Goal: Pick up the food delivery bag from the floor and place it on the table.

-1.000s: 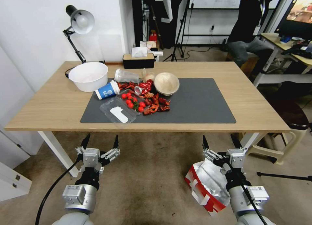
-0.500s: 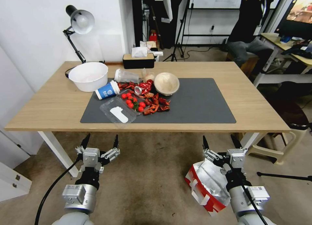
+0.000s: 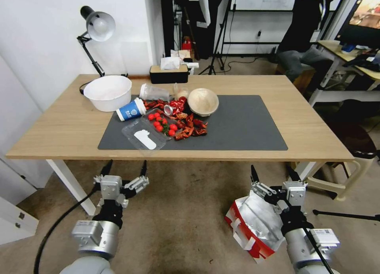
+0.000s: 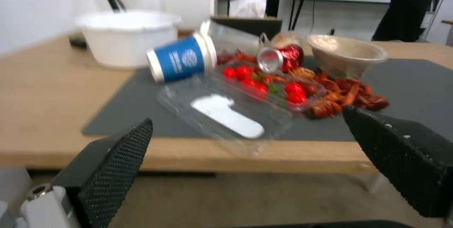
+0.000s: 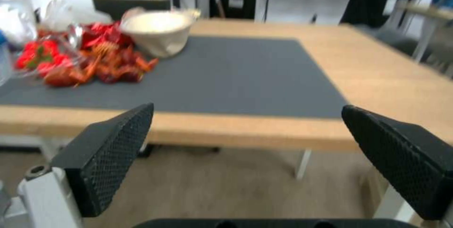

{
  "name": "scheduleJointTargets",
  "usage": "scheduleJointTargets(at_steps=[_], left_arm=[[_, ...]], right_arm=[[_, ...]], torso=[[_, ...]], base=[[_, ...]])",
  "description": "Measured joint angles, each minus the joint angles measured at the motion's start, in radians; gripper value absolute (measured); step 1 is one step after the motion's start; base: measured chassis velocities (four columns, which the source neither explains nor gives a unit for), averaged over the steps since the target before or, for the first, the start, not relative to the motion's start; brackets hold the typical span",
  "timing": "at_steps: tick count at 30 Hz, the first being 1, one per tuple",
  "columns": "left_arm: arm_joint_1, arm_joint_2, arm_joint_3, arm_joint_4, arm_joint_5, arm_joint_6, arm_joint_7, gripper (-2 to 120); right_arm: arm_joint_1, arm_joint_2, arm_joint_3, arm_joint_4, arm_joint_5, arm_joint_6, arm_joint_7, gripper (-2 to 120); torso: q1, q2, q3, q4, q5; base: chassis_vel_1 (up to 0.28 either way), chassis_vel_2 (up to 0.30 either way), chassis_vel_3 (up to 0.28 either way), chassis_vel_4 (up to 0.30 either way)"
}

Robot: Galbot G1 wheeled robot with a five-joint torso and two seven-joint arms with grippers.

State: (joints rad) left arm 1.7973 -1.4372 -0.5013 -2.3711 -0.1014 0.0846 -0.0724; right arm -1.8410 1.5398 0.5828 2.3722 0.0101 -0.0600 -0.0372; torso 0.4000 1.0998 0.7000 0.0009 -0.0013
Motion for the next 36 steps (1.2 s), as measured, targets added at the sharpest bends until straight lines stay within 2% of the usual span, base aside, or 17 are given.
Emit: scheduleJointTargets(at_steps=[1,2,3,4,6,10,18,36], left_arm=[[0.001,0.012,0.016,-0.018,-0.043,0.037,-0.032,100],[0.000,0.029,0.034,-0.042,-0.095,0.082,-0.072,100],[0.000,0.029,0.034,-0.042,-0.095,0.082,-0.072,100],[0.000,0.049,0.056,-0.070,-0.158,0.136,-0.119,100],[-0.001,0.076,0.085,-0.108,-0.240,0.207,-0.180,100],[0.000,0.092,0.106,-0.134,-0.297,0.258,-0.228,100],[0.004,0.078,0.103,-0.137,-0.299,0.265,-0.242,100],[0.002,0.075,0.100,-0.131,-0.296,0.261,-0.242,100]], right_arm=[[-0.011,0.010,0.012,0.017,0.005,-0.035,-0.025,100],[-0.027,0.026,0.032,0.047,0.013,-0.087,-0.061,100],[-0.027,0.026,0.032,0.047,0.013,-0.087,-0.061,100],[-0.049,0.047,0.056,0.087,0.024,-0.154,-0.109,100],[-0.073,0.069,0.083,0.130,0.036,-0.225,-0.159,100],[-0.079,0.077,0.086,0.141,0.039,-0.251,-0.178,100],[-0.071,0.072,0.080,0.129,0.035,-0.248,-0.177,100],[-0.067,0.069,0.076,0.122,0.030,-0.243,-0.175,100]], torso=[[0.000,0.000,0.000,-0.0004,0.0019],[0.000,0.000,0.000,-0.0012,0.0009],[0.000,0.000,0.000,-0.0012,0.0009],[0.000,0.000,0.000,-0.0018,0.0014],[-0.002,-0.004,-0.002,-0.0026,0.0009],[-0.012,-0.026,-0.014,-0.0025,0.0013],[-0.035,-0.080,-0.044,-0.0023,0.0012],[-0.074,-0.167,-0.094,-0.0022,0.0013]], base=[[0.000,0.000,0.000,0.000],[0.000,0.000,0.000,0.000],[0.000,0.000,0.000,0.000],[0.000,0.000,0.000,0.000],[0.000,0.000,0.000,0.000],[0.000,0.000,0.000,0.000],[0.000,0.000,0.000,0.000],[0.000,0.000,0.000,0.000]])
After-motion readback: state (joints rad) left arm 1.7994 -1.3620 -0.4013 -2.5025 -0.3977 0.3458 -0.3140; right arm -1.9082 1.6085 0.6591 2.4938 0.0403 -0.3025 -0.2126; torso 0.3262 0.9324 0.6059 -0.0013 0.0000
